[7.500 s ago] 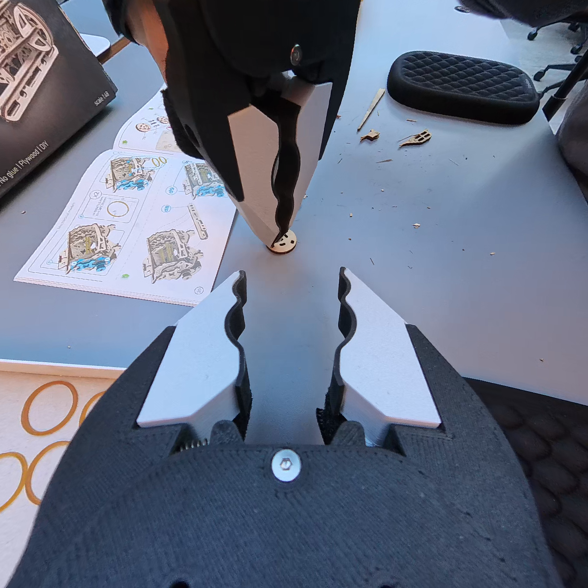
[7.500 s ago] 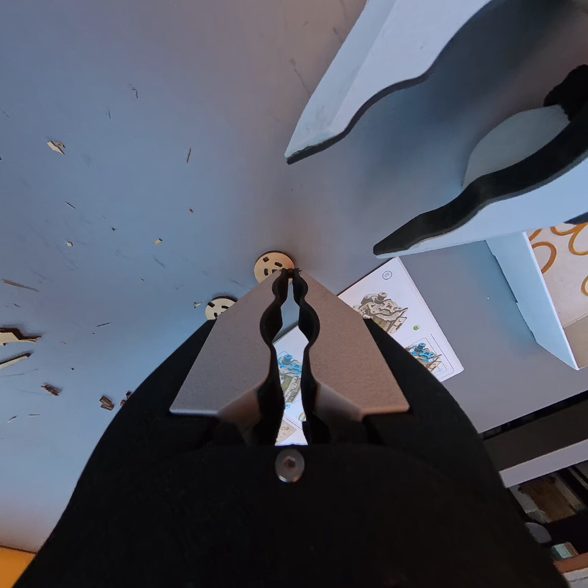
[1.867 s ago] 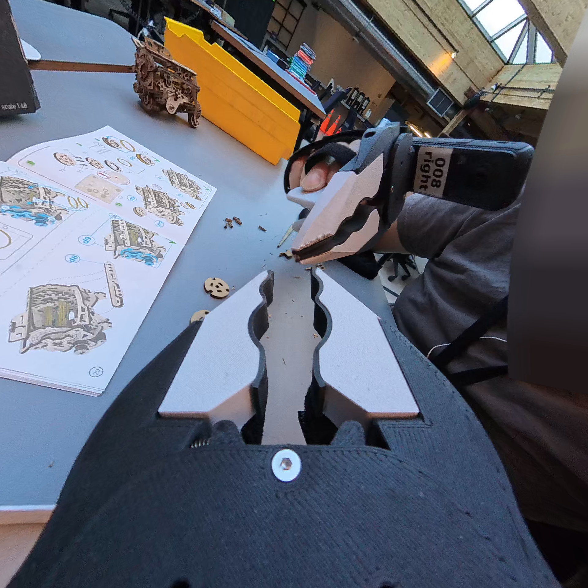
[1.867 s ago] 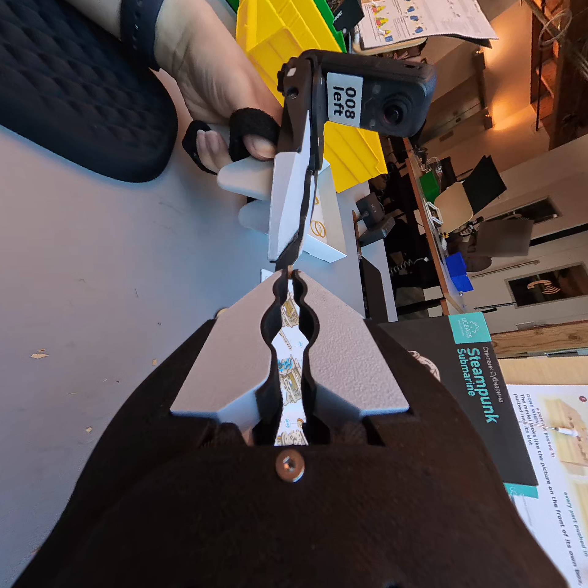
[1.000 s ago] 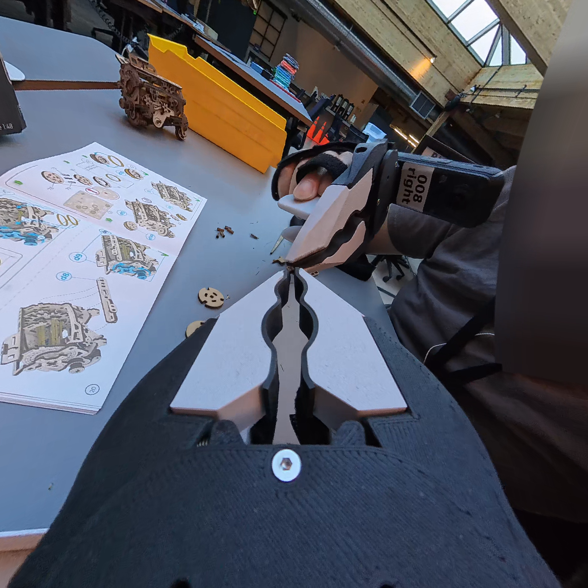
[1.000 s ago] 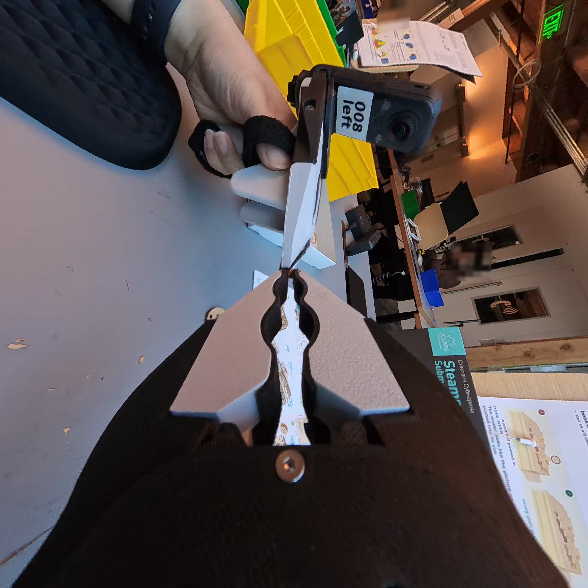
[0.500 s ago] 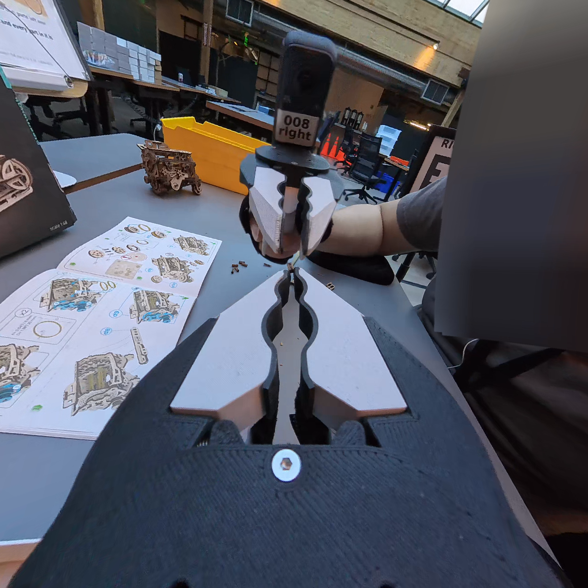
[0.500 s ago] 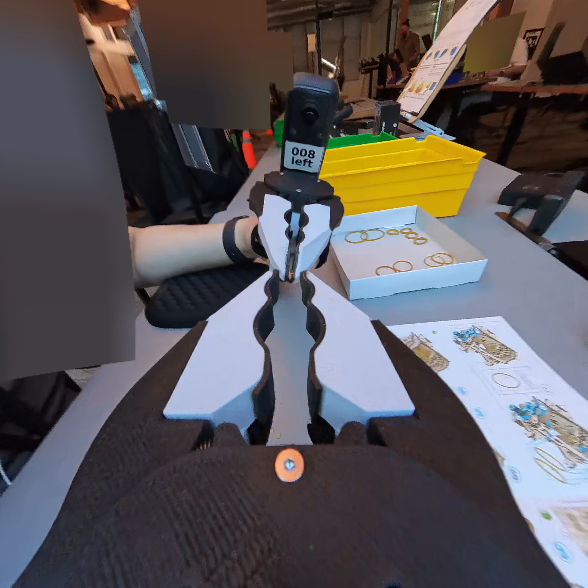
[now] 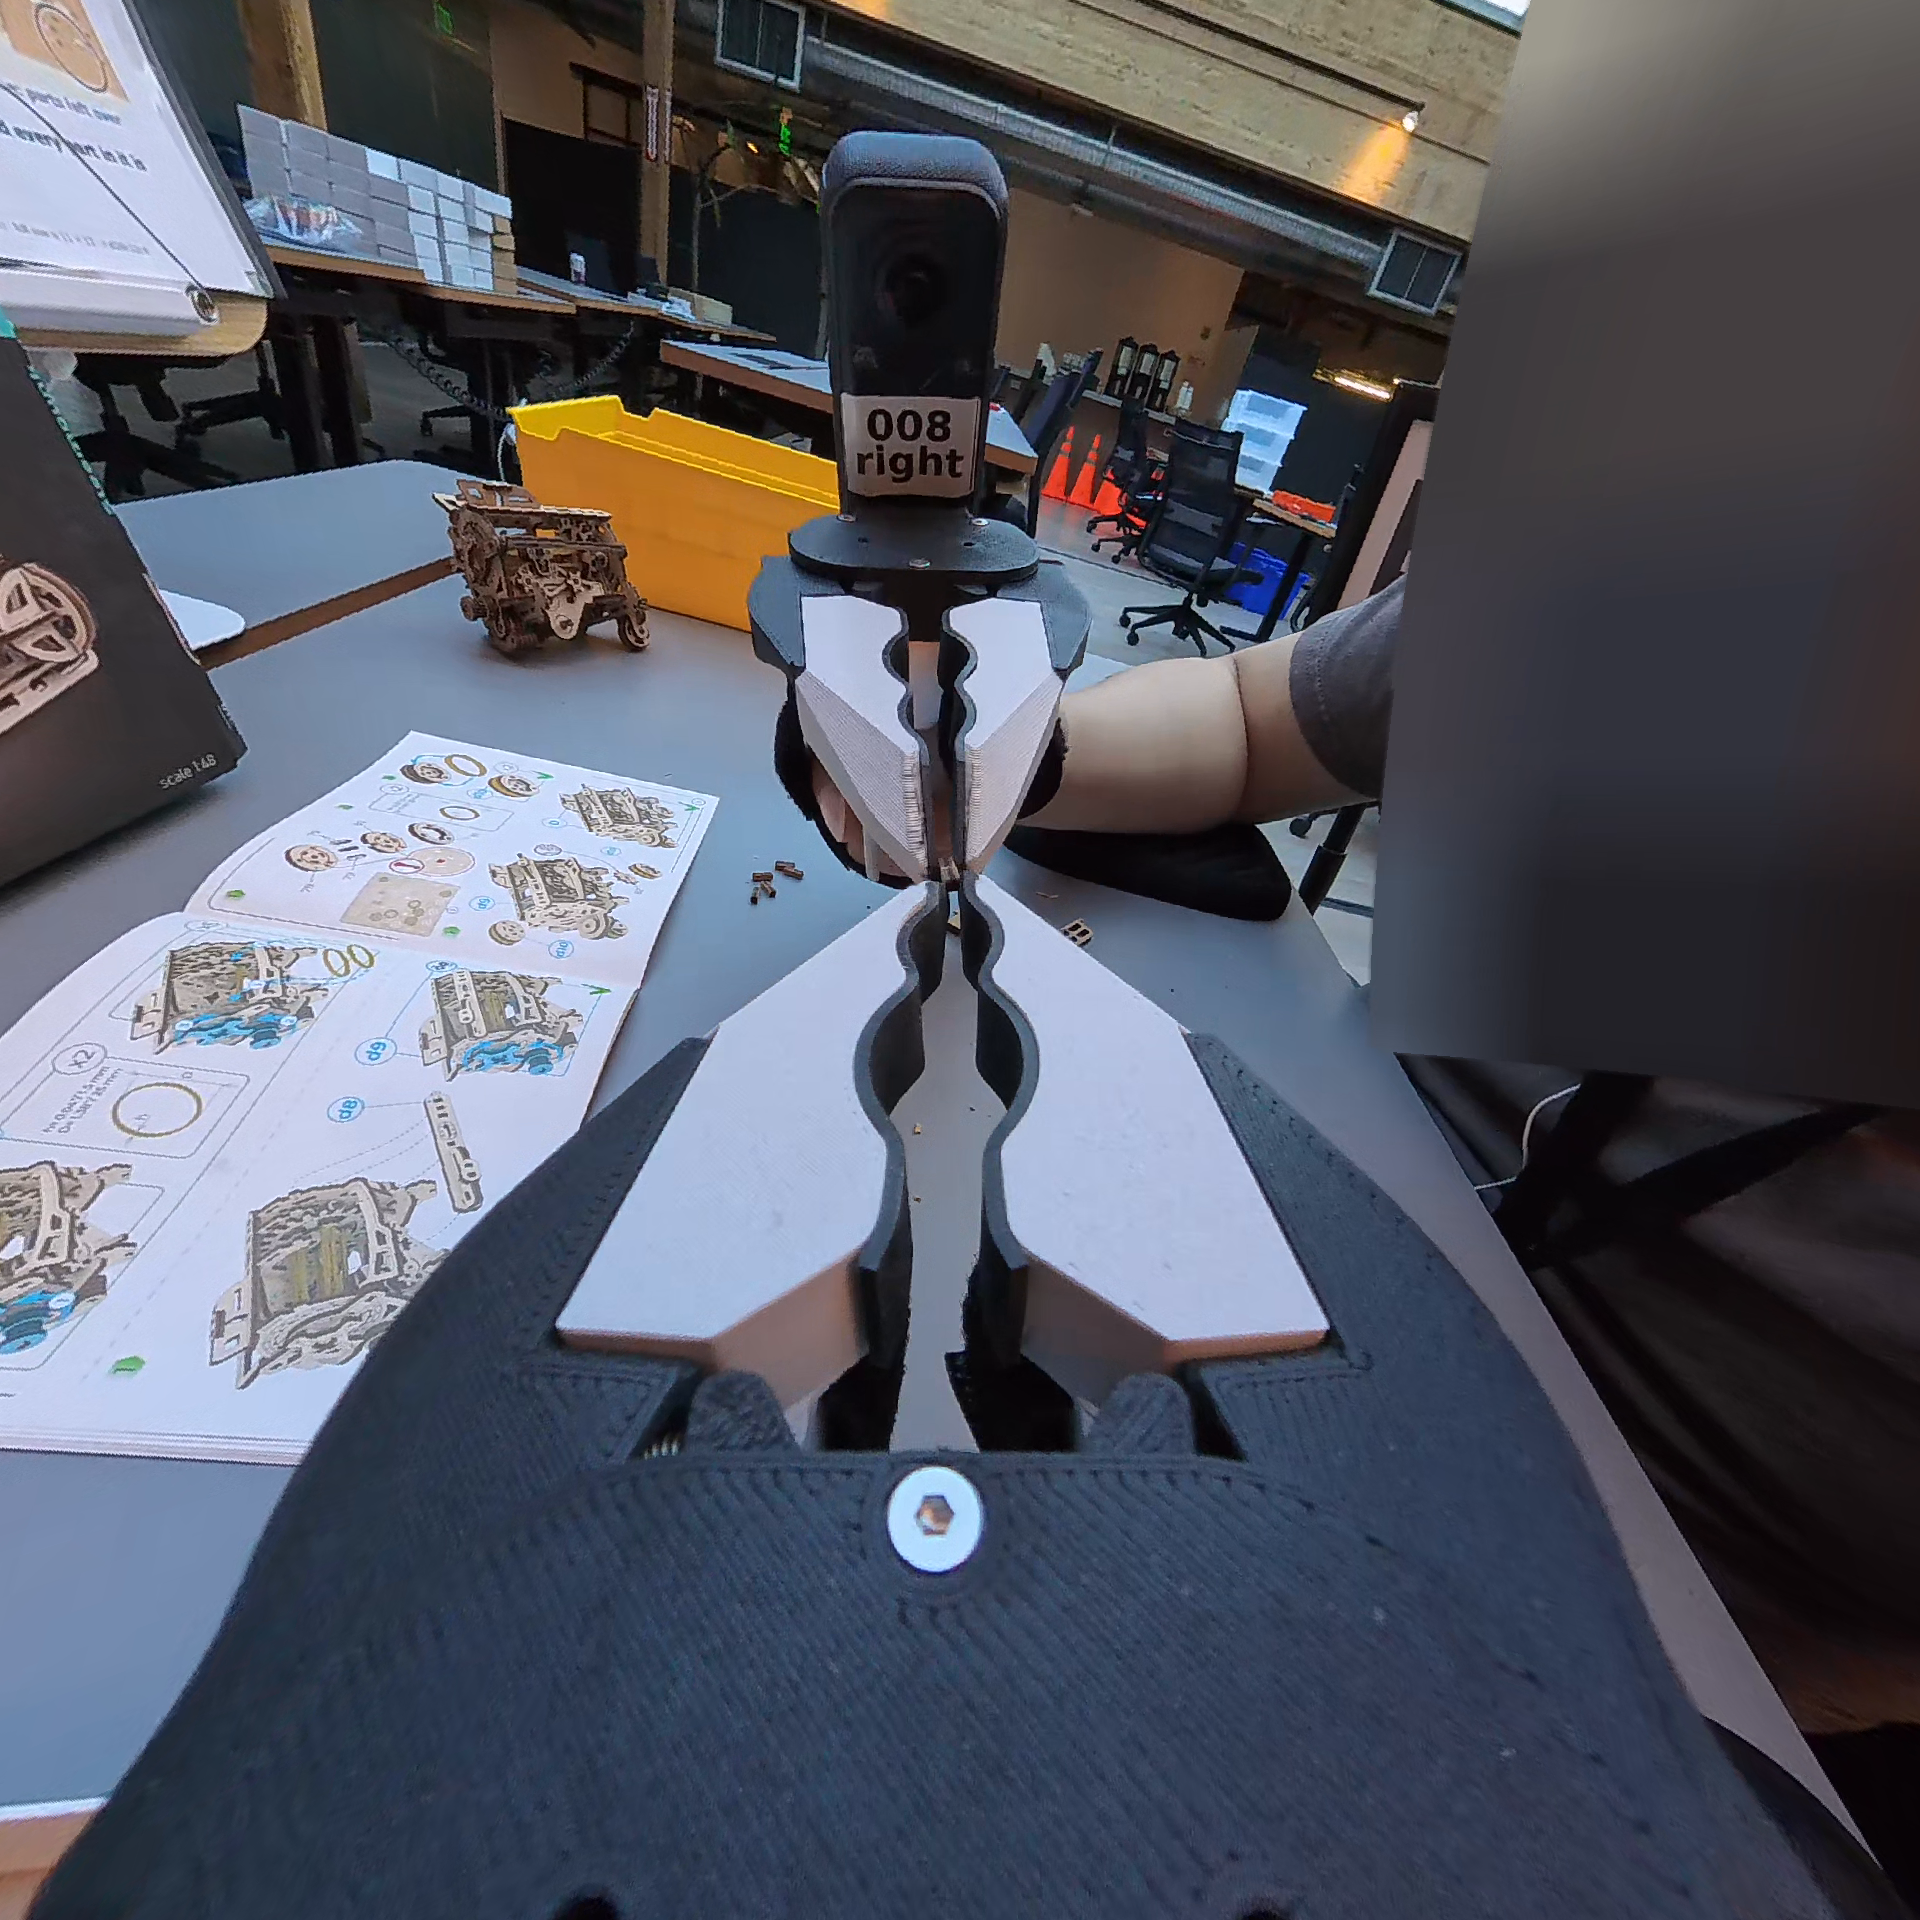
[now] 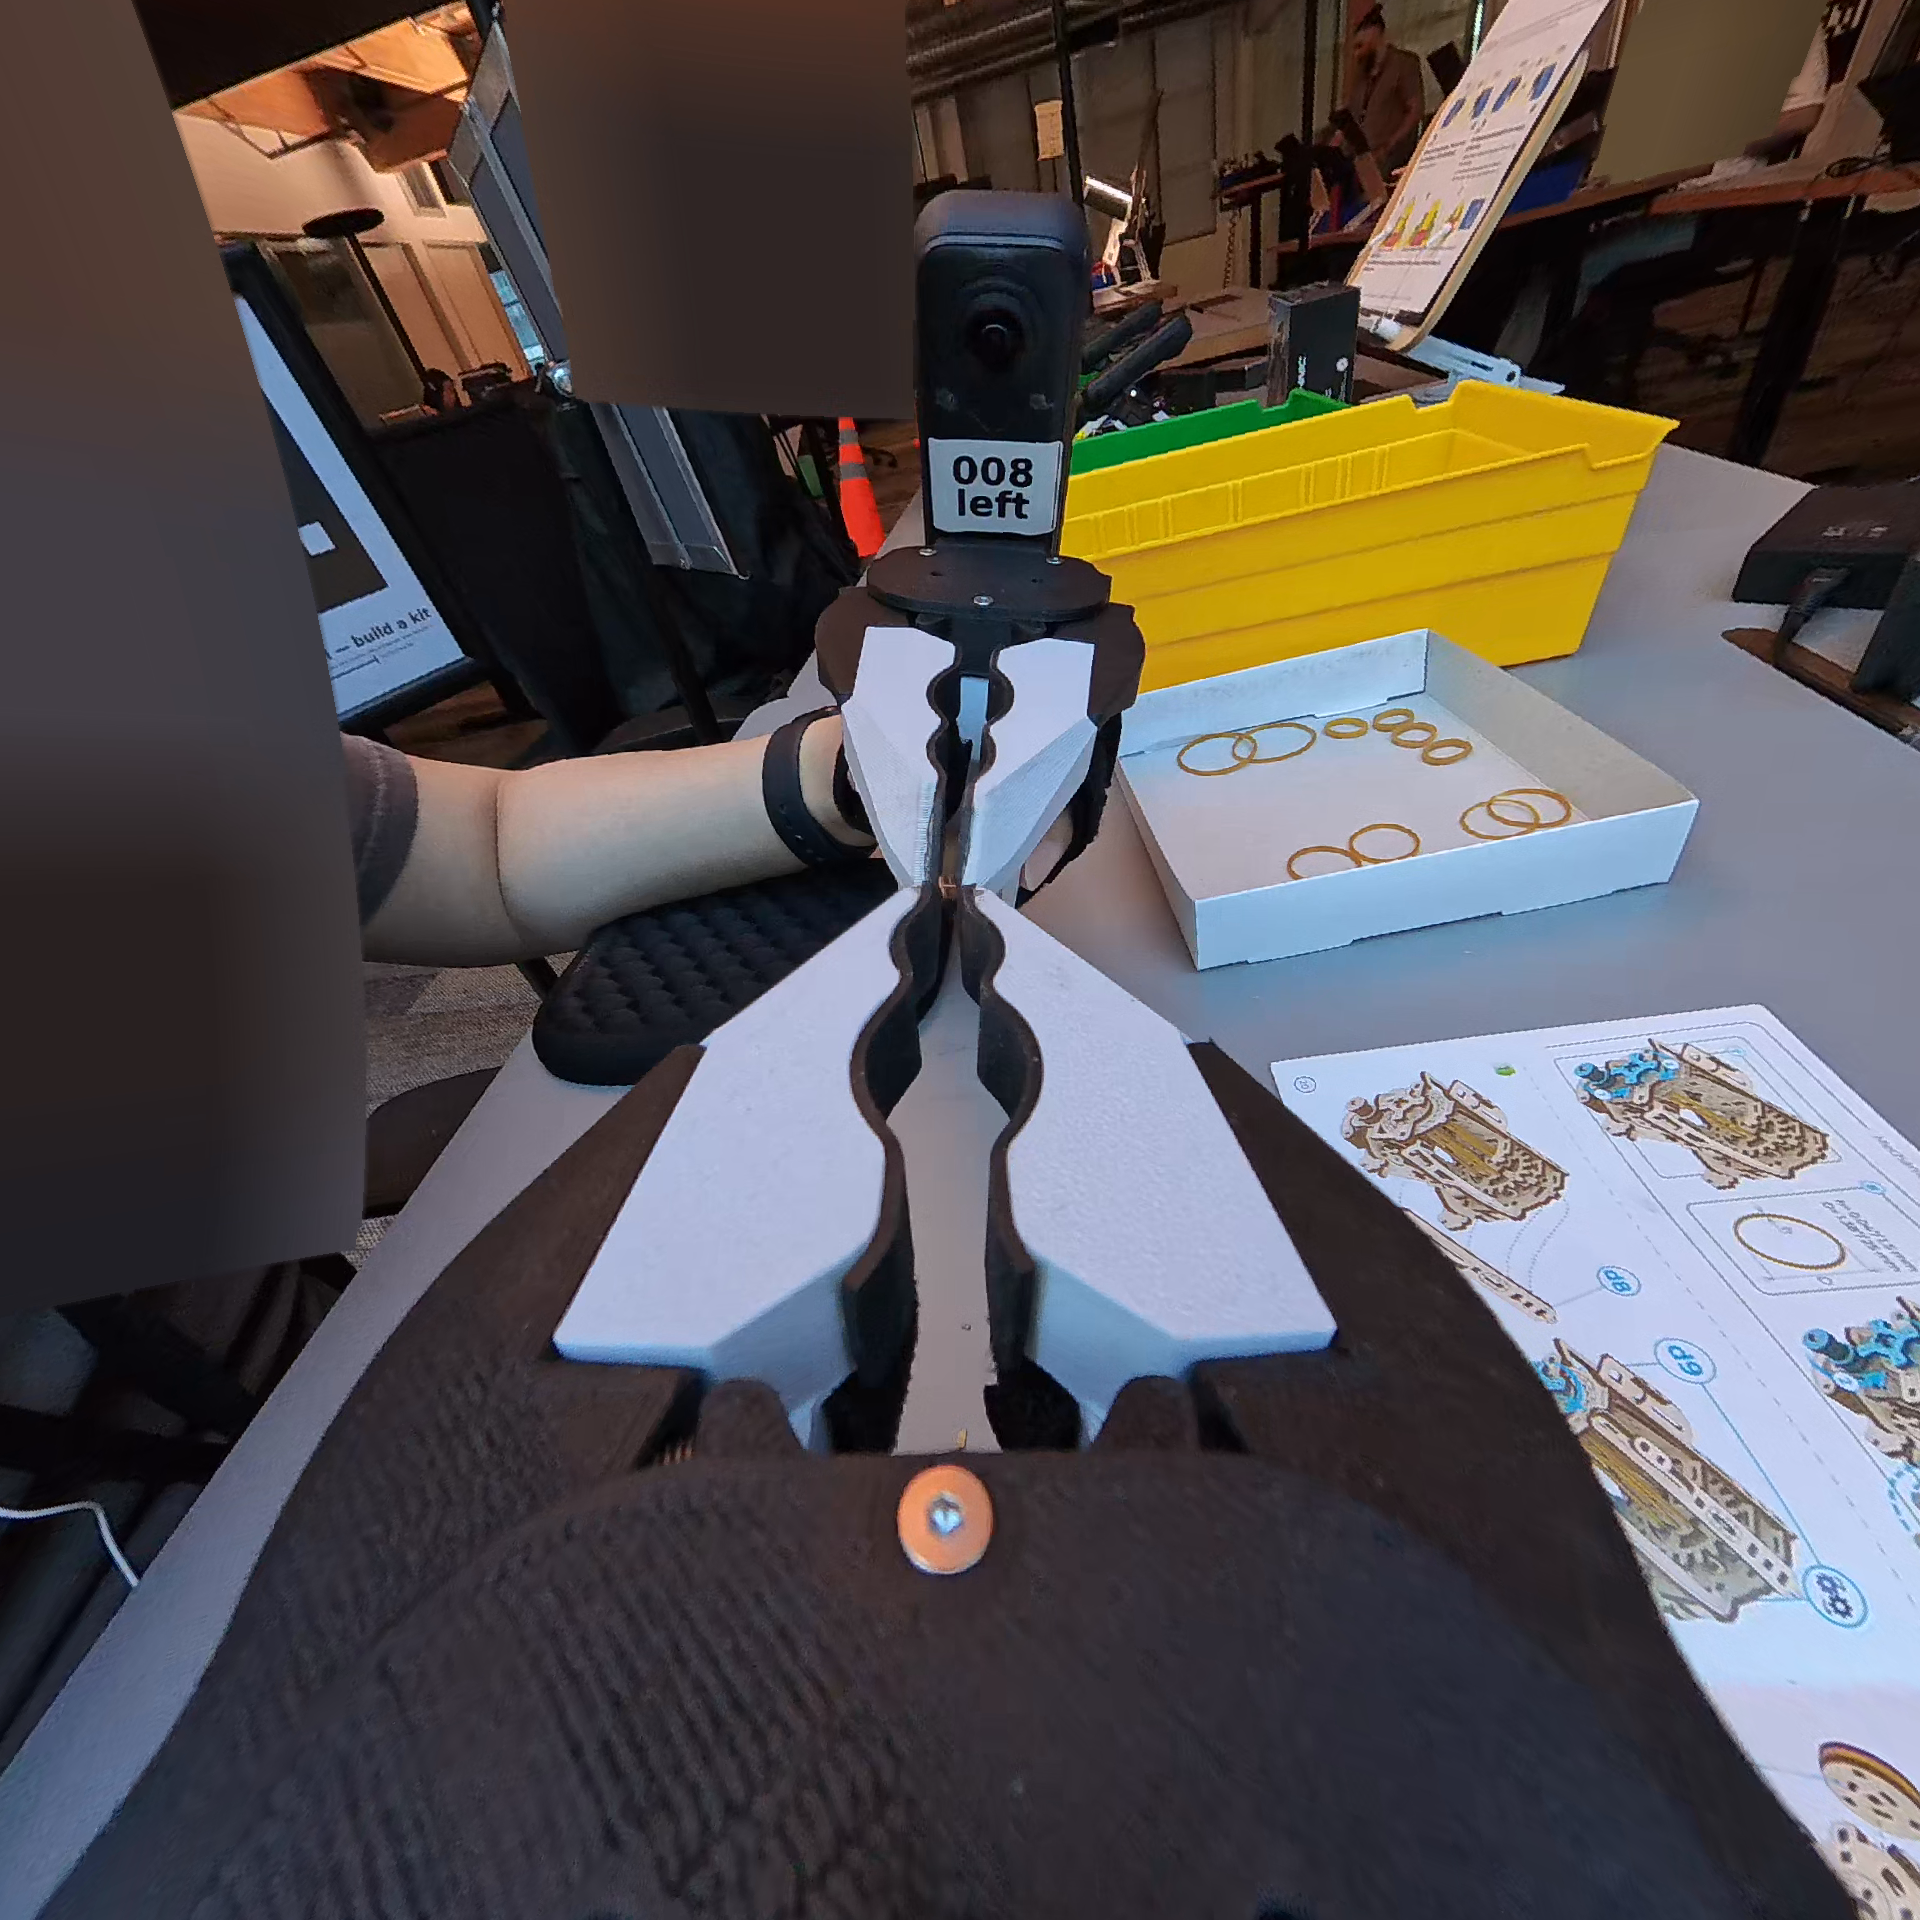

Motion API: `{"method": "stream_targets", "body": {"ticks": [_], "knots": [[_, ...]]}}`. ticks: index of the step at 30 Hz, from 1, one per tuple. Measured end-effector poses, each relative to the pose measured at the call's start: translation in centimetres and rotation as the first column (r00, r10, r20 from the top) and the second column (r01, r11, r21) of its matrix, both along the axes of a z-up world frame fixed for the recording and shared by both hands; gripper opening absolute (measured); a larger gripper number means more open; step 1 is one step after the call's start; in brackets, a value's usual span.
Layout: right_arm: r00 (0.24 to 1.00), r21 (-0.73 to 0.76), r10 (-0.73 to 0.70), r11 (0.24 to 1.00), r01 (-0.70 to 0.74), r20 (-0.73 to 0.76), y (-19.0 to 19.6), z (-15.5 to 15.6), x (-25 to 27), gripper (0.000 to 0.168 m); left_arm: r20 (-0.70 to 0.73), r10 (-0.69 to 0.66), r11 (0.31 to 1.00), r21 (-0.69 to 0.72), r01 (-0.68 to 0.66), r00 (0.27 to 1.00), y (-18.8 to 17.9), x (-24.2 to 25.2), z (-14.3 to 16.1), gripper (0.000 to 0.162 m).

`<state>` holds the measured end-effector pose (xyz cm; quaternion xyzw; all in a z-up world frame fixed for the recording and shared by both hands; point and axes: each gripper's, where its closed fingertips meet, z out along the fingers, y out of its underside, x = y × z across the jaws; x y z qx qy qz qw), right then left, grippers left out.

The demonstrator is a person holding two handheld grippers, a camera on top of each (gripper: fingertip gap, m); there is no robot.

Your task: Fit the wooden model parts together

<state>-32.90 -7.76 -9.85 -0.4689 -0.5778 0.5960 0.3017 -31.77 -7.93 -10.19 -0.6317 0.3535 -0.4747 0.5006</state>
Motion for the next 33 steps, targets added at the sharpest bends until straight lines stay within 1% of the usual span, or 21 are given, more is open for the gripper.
{"method": "stream_targets", "body": {"ticks": [7,10,11,12,13,14,15,16,18,20,22,23,25,28,29,31,32,33], "knots": [[1.0,-0.049,0.005,0.999,-0.005,-0.002,0.0,0.2,0.0,0.001,0.005,0.002,1.0,0.004,-0.002,1.0,0.0,0.0,0.2,0.0],[1.0,-0.079,0.024,0.997,-0.023,0.015,-0.1,0.0,0.0,0.0,0.016,-0.006,1.0,-0.015,0.006,1.0,-0.1,0.0,0.1,0.001],[0.999,-0.076,0.018,0.997,-0.016,0.026,0.2,-0.1,-0.1,0.001,0.003,0.004,1.0,-0.02,-0.004,1.0,0.1,-0.2,-0.2,0.001],[1.0,-0.069,0.006,0.998,-0.004,0.03,0.6,-0.2,-0.1,0.0,-0.021,0.024,1.0,-0.02,-0.025,0.999,0.4,-0.5,-0.6,0.01],[0.999,-0.047,-0.006,0.999,0.008,0.046,1.0,-0.3,-0.1,0.001,-0.039,0.046,0.999,-0.014,-0.047,0.998,0.7,-0.8,-1.0,0.02],[0.996,0.011,-0.027,1.0,0.026,0.084,1.7,-0.8,-0.2,0.001,-0.041,0.06,0.998,-0.005,-0.061,0.997,0.9,-1.3,-1.2,0.024],[0.99,0.099,-0.034,0.995,0.02,0.138,2.2,-1.5,-0.3,0.001,-0.025,0.069,0.998,-0.006,-0.07,0.997,1.1,-1.7,-1.2,0.025],[0.98,0.19,-0.021,0.982,-0.017,0.196,2.4,-2.2,-0.4,0.001,-0.001,0.076,0.997,-0.022,-0.076,0.997,1.3,-2.2,-1.2,0.026],[0.934,0.371,-0.003,0.918,-0.139,0.356,3.0,-4.4,-0.7,0.001,0.042,0.088,0.994,-0.067,-0.085,0.995,1.8,-3.1,-1.2,0.025],[0.868,0.503,0.008,0.812,-0.295,0.496,3.6,-6.8,-0.7,0.002,0.078,0.107,0.991,-0.088,-0.1,0.991,2.3,-4.0,-1.2,0.021],[0.79,0.529,0.042,0.722,-0.447,0.611,3.6,-8.7,-0.5,0.002,0.094,0.126,0.988,-0.099,-0.116,0.988,2.6,-4.7,-1.2,0.016],[0.758,0.533,0.044,0.684,-0.498,0.651,3.8,-9.4,-0.4,0.002,0.102,0.14,0.987,-0.097,-0.131,0.985,2.8,-5.0,-1.0,0.014],[0.717,0.554,0.027,0.615,-0.562,0.697,4.3,-10.4,-0.4,0.002,0.121,0.159,0.985,-0.081,-0.15,0.98,2.9,-5.2,-0.5,0.012],[0.691,0.57,0.019,0.55,-0.611,0.723,4.7,-11.2,-0.6,0.002,0.116,0.18,0.983,-0.051,-0.175,0.977,3.0,-5.3,-0.1,0.01],[0.688,0.582,0.018,0.518,-0.627,0.725,4.8,-11.4,-0.6,0.002,0.11,0.184,0.983,-0.042,-0.181,0.977,3.0,-5.2,0.0,0.01],[0.686,0.584,0.078,0.462,-0.668,0.723,4.1,-11.6,-0.3,0.002,0.101,0.192,0.981,-0.034,-0.189,0.976,3.0,-5.3,-0.1,0.01],[0.692,0.594,0.084,0.444,-0.67,0.717,4.0,-11.6,-0.4,0.002,0.099,0.193,0.981,-0.035,-0.191,0.976,3.0,-5.3,-0.1,0.01],[0.694,0.597,0.081,0.445,-0.668,0.716,4.0,-11.6,-0.5,0.002,0.099,0.193,0.981,-0.037,-0.19,0.976,3.1,-5.3,-0.1,0.01]]}}
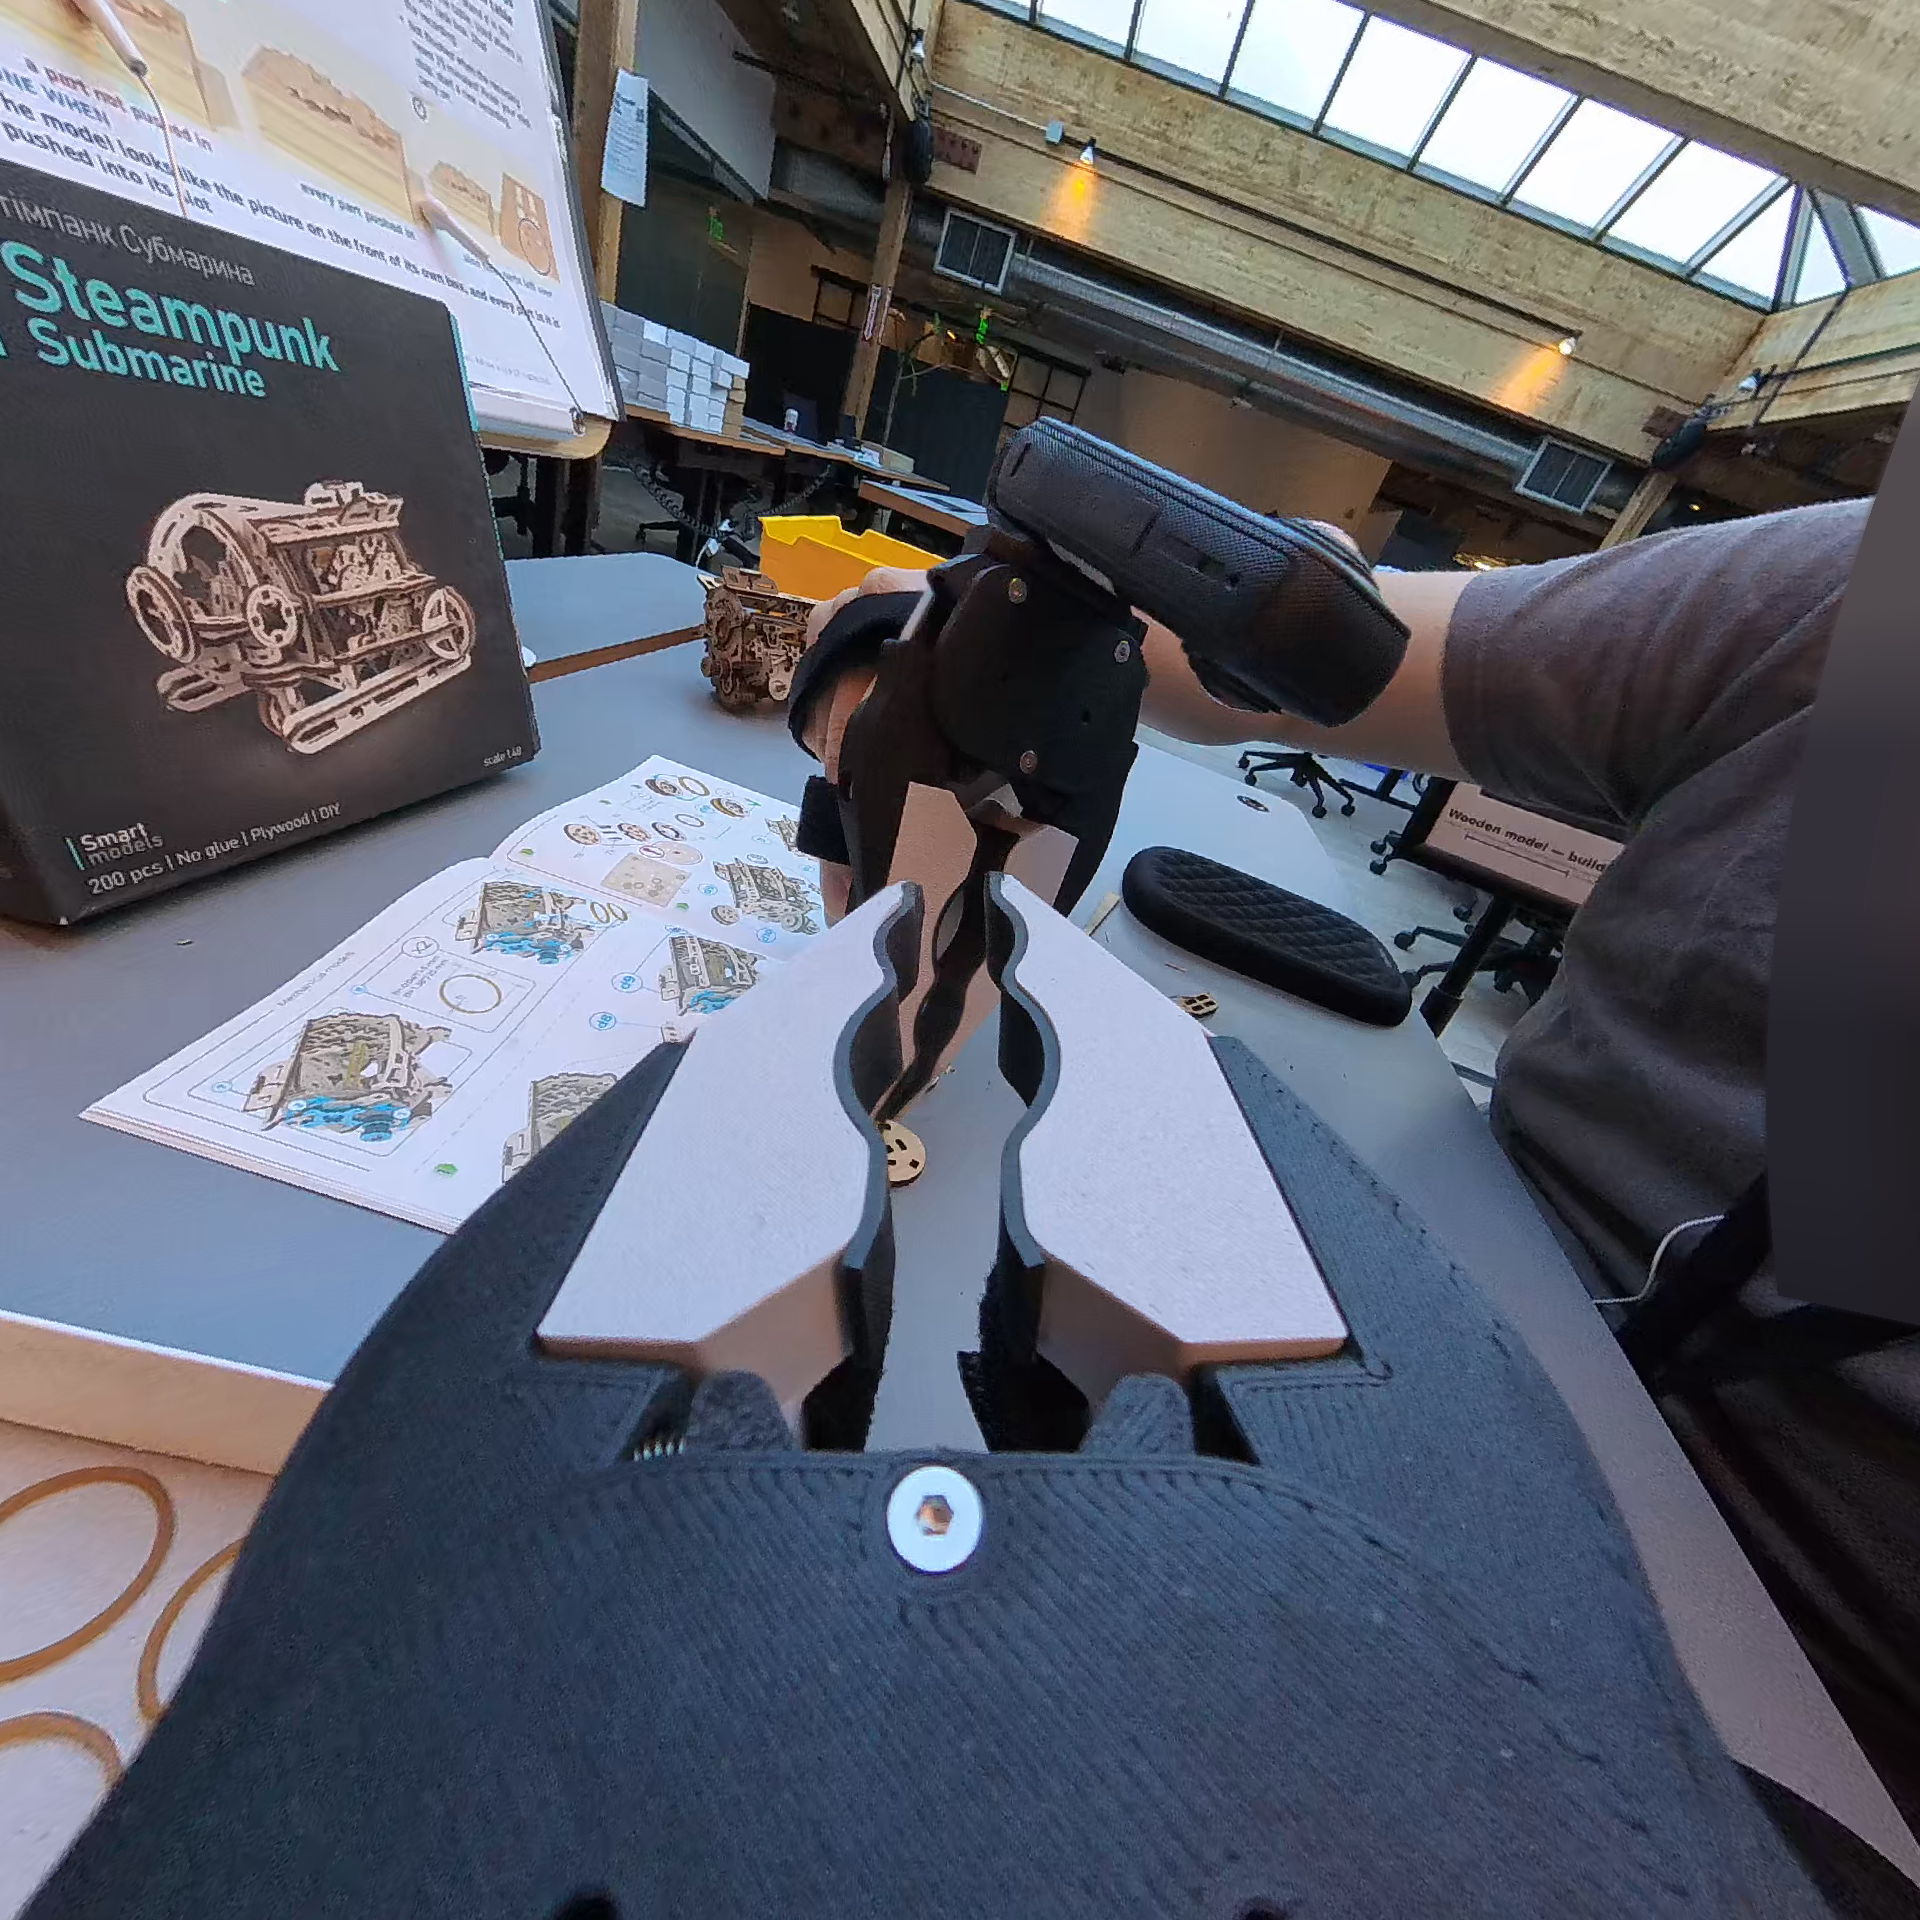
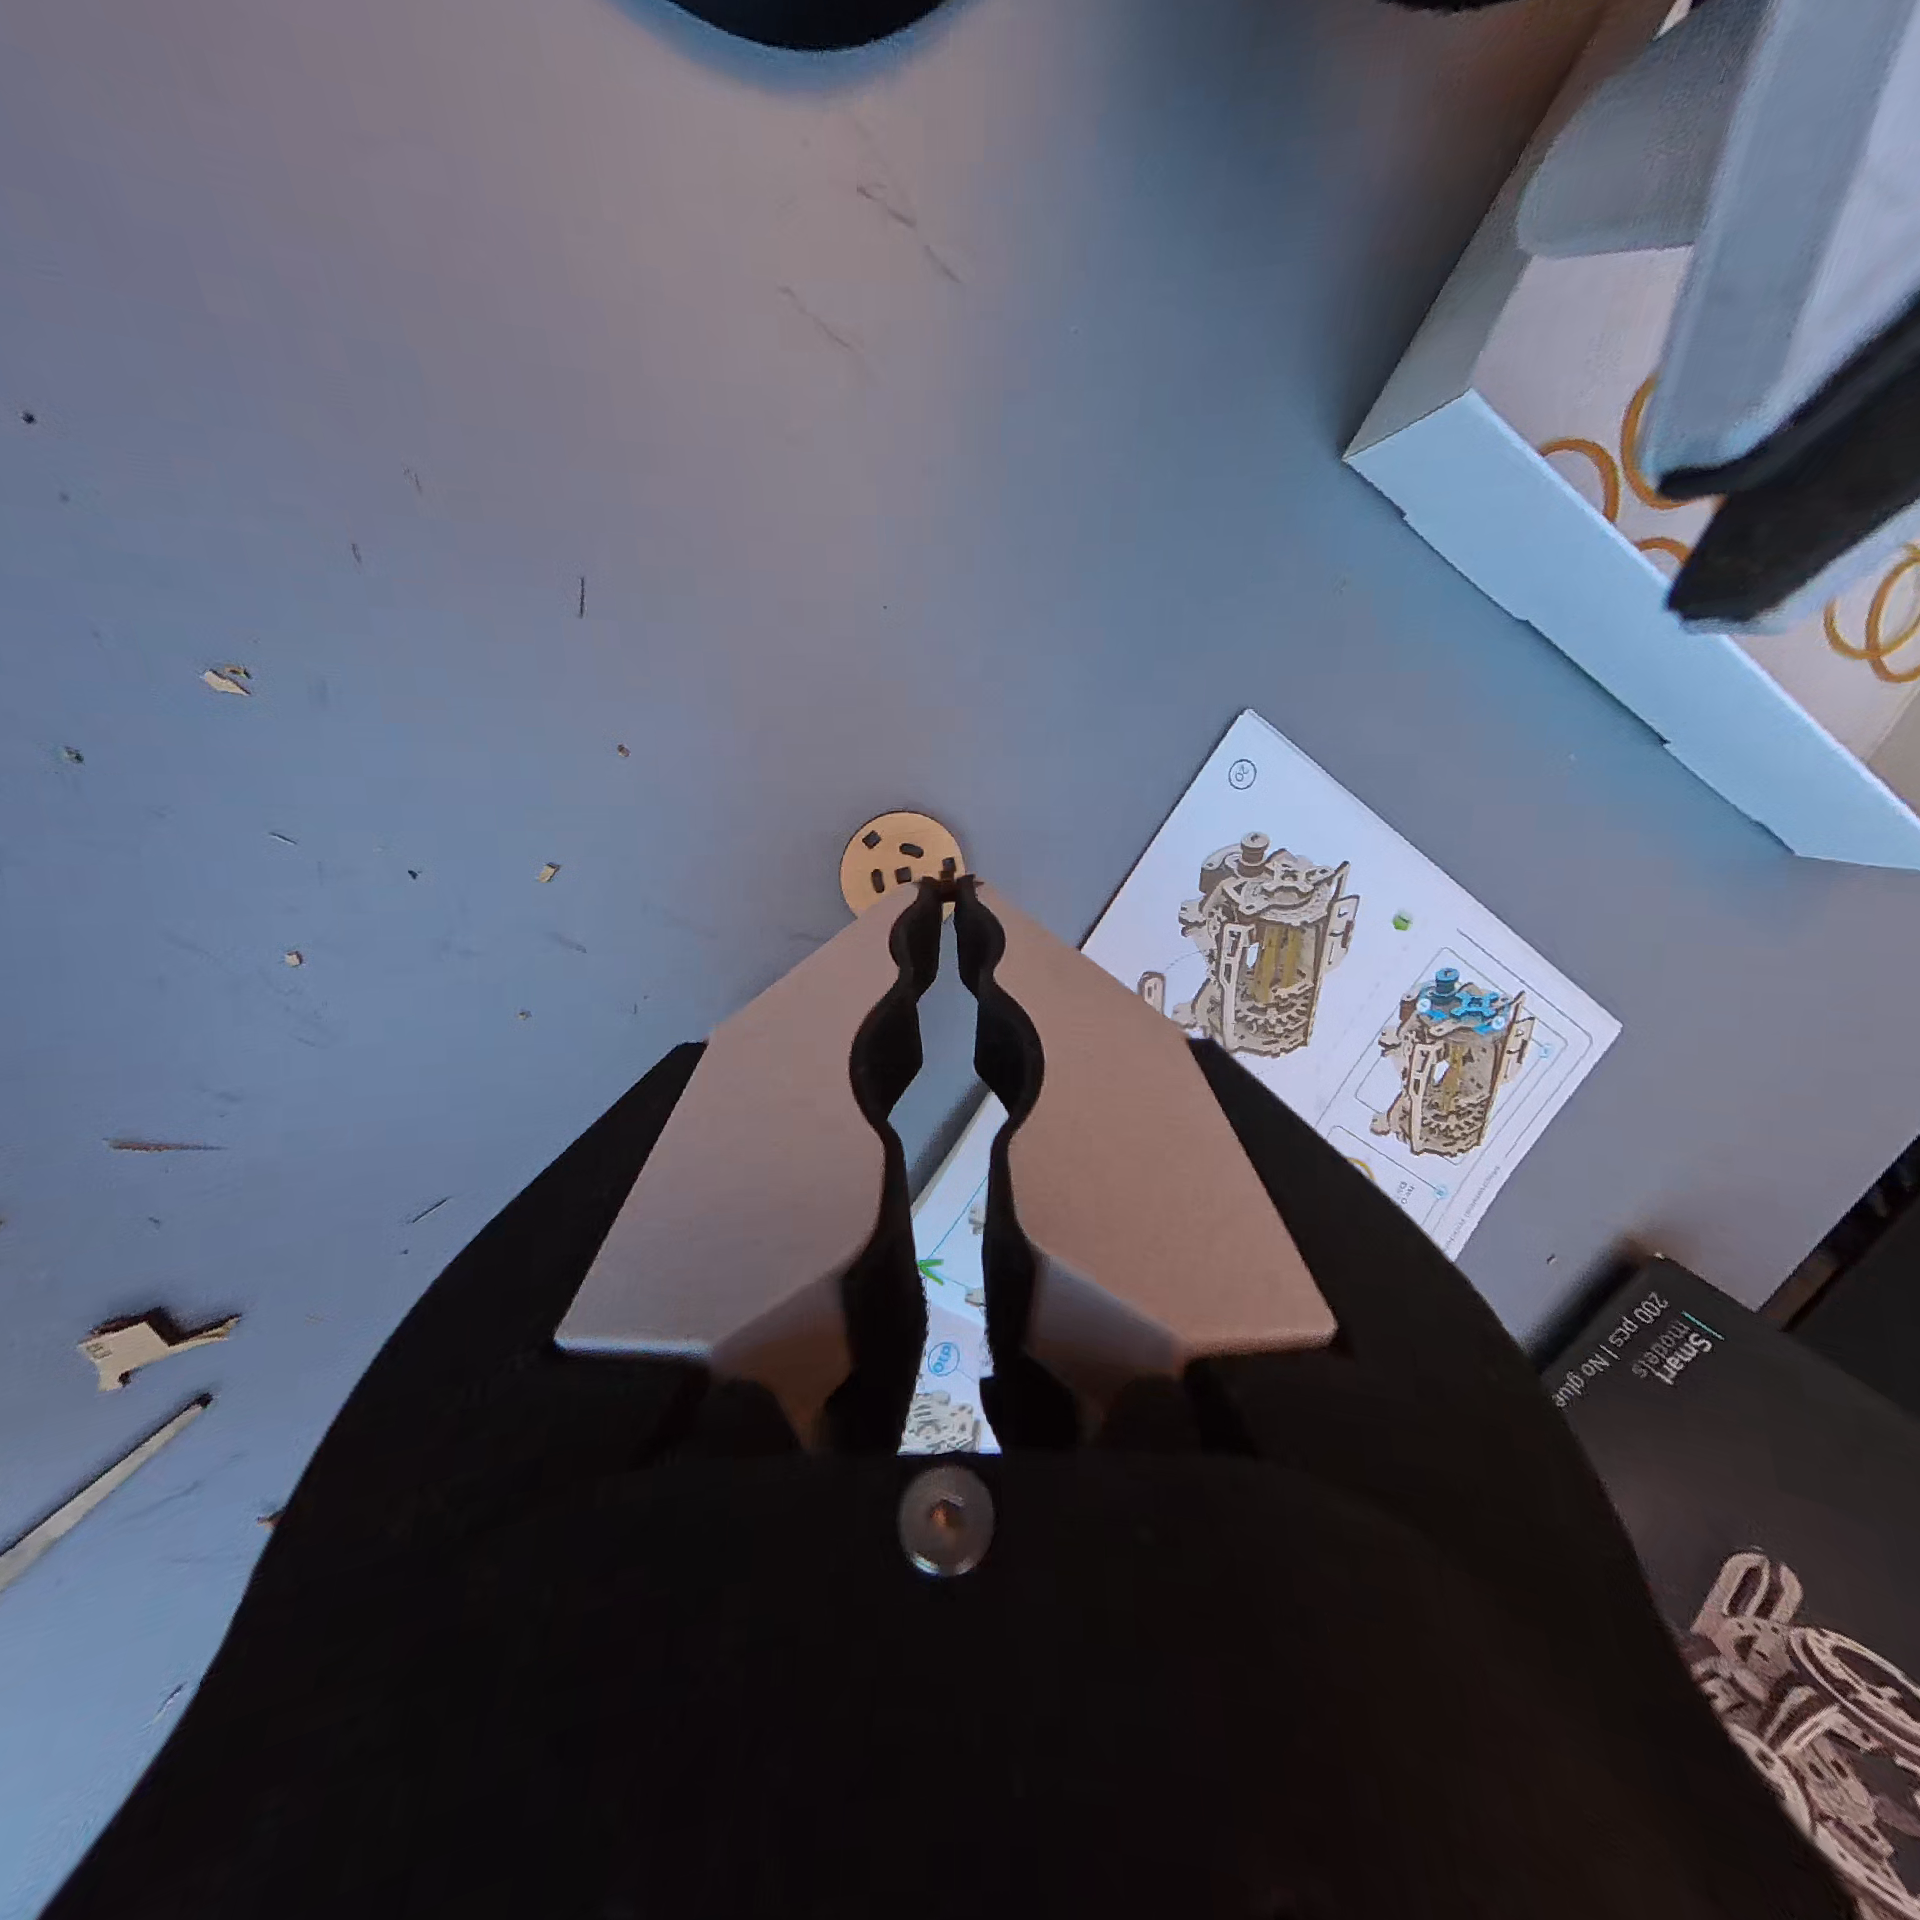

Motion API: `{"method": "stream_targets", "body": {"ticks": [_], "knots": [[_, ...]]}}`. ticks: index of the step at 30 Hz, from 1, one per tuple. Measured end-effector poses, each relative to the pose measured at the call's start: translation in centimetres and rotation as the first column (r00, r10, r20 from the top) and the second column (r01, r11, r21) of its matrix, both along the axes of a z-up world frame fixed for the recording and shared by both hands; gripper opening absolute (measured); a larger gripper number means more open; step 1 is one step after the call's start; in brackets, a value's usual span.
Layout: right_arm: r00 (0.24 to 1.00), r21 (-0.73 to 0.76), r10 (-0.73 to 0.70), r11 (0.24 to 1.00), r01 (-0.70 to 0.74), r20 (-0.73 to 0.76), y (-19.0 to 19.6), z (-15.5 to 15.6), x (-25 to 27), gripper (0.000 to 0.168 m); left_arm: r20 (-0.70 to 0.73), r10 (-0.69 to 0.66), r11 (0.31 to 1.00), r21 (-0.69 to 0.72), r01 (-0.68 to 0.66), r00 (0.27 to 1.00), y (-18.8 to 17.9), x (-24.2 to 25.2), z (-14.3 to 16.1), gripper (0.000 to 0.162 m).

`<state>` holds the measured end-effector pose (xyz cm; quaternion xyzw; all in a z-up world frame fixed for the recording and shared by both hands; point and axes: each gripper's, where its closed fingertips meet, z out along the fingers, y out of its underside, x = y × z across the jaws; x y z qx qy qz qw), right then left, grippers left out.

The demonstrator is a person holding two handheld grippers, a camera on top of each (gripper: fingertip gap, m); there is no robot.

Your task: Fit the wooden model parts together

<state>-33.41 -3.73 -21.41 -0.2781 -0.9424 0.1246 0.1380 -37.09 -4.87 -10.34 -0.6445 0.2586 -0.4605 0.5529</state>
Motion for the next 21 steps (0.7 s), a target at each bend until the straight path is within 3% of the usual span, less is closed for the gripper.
{"method": "stream_targets", "body": {"ticks": [5,8,10,21], "knots": [[0.967,-0.062,-0.235,0.968,0.242,0.097,0.7,-0.4,-0.1,0.002,-0.015,0.005,1.0,-0.019,-0.006,1.0,0.2,0.0,-0.5,0.009],[0.876,-0.124,-0.435,0.877,0.465,0.209,0.7,-0.4,0.1,0.001,-0.013,0.015,0.999,-0.039,-0.016,1.0,0.5,-0.1,-0.7,0.008],[0.819,-0.213,-0.495,0.801,0.56,0.29,-0.5,0.1,-0.1,0.001,-0.014,0.026,0.998,-0.06,-0.027,1.0,0.8,-0.3,-1.0,0.008],[0.656,-0.12,-0.668,0.663,0.739,0.352,0.0,-0.7,-0.2,0.001,-0.024,0.032,0.997,-0.062,-0.034,0.999,0.8,-0.2,-1.0,0.008]]}}
